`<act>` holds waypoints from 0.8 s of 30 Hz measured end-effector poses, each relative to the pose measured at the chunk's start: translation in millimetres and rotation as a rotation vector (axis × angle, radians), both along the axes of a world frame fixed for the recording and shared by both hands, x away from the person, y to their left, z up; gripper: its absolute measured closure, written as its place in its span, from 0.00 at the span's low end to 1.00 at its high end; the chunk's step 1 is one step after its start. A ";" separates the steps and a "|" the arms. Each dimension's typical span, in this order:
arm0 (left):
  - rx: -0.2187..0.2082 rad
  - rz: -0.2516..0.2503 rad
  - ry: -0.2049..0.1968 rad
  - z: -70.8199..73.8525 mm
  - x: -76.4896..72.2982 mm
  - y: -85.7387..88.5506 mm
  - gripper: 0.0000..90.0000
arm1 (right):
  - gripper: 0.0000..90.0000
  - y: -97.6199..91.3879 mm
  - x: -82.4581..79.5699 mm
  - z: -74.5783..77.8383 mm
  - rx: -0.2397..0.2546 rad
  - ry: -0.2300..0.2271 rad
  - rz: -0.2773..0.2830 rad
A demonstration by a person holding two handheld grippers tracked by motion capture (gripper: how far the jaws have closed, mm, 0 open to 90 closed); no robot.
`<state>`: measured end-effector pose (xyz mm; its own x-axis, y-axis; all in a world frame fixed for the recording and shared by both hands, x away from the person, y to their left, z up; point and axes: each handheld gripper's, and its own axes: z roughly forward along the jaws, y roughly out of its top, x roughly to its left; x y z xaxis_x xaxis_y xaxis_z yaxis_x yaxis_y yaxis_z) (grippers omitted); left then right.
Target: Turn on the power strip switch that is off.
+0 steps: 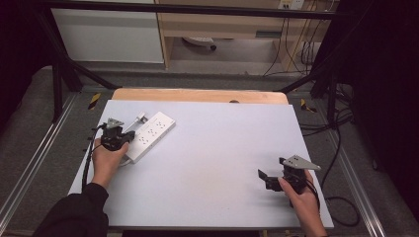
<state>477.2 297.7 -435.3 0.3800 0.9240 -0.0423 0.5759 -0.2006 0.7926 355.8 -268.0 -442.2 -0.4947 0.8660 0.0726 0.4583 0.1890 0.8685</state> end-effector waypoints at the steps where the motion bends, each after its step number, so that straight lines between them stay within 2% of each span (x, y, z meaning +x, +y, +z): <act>1: -0.003 -0.002 0.000 0.0 0.2 0.4 1.00 | 0.03 0.0 0.1 0.0 0.000 0.000 0.000; 4: -0.006 -0.017 -0.022 -2.2 0.0 1.2 1.00 | 0.03 0.6 0.3 -0.1 0.000 0.000 0.002; 7: -0.038 -0.016 -0.040 -5.3 0.1 1.5 1.00 | 0.03 0.6 0.3 0.0 0.000 -0.001 0.001; 24: -0.043 -0.006 -0.044 -5.3 2.5 -1.6 1.00 | 0.03 0.0 0.5 -0.2 0.002 0.001 0.001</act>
<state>479.8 296.1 -440.6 0.3882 0.9193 -0.0645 0.5387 -0.1696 0.8252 356.3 -268.0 -442.4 -0.4954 0.8654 0.0753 0.4594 0.1875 0.8682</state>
